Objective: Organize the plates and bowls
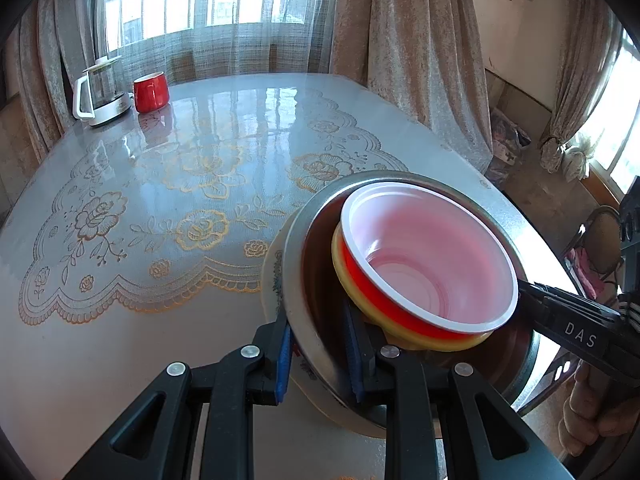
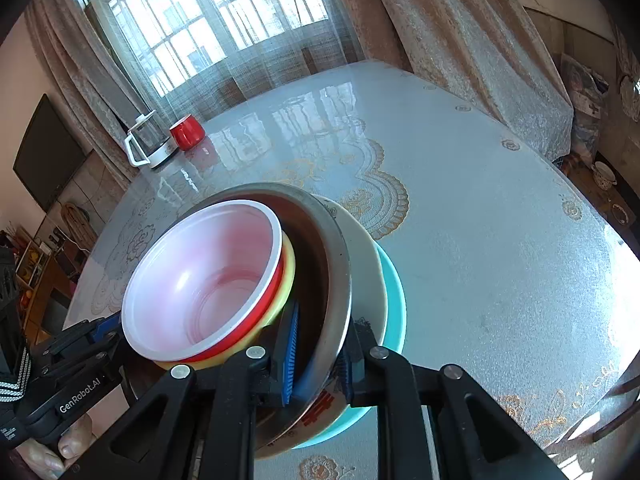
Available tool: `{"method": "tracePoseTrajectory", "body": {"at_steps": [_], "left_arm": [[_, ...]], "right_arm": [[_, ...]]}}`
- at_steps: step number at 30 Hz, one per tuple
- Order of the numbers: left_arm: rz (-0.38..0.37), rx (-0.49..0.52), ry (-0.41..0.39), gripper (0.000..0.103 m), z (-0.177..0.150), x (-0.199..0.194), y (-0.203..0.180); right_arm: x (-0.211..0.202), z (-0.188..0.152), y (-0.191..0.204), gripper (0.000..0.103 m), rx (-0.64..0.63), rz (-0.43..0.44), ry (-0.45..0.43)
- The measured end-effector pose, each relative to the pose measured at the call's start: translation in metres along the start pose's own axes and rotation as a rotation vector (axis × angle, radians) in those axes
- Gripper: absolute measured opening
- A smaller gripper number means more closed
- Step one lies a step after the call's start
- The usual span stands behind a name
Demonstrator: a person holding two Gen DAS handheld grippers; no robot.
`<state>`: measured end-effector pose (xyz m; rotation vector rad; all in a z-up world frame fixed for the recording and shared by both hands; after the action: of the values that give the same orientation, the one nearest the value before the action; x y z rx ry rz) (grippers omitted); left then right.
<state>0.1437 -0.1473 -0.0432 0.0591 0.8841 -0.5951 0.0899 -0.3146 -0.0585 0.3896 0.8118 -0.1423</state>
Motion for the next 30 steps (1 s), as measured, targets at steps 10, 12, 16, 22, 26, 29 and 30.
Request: {"method": "tracePoseTrajectory", "body": {"at_steps": [10, 12, 16, 22, 26, 29, 30], "left_arm": [[0.019, -0.023, -0.003, 0.026, -0.002, 0.001, 0.001], [0.027, -0.020, -0.009, 0.027, -0.004, -0.001, 0.001], [0.036, -0.014, -0.027, 0.028, -0.006, -0.006, -0.001], [0.056, 0.007, -0.044, 0.028, -0.007, -0.011, -0.004], [0.056, 0.015, -0.051, 0.028, -0.008, -0.014, -0.005], [0.069, 0.027, -0.056, 0.028, -0.009, -0.014, -0.007], [0.071, 0.028, -0.058, 0.028, -0.009, -0.014, -0.007]], "right_arm": [[-0.013, -0.004, -0.006, 0.026, 0.037, 0.023, -0.021], [-0.018, -0.005, -0.010, 0.026, 0.051, 0.034, -0.029], [-0.024, -0.009, -0.013, 0.027, 0.067, 0.044, -0.038], [-0.024, -0.011, -0.005, 0.020, 0.027, 0.028, -0.051], [-0.024, -0.011, -0.004, 0.019, 0.010, 0.009, -0.056], [-0.023, -0.011, -0.003, 0.018, 0.000, -0.012, -0.060], [-0.023, -0.011, -0.003, 0.018, 0.001, -0.013, -0.061]]}}
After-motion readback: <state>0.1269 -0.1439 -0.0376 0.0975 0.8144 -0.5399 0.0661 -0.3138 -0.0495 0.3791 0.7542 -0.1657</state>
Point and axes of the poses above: each gripper's, at about its wrist camera, not at the fingertips, and x roughly the way its jaws point, y to its left, z to its top, the point moved 6 cm from there along x, roughly the way its jaws point, and after that the axes turned 4 degrees about -z, right-handed, at the moved point
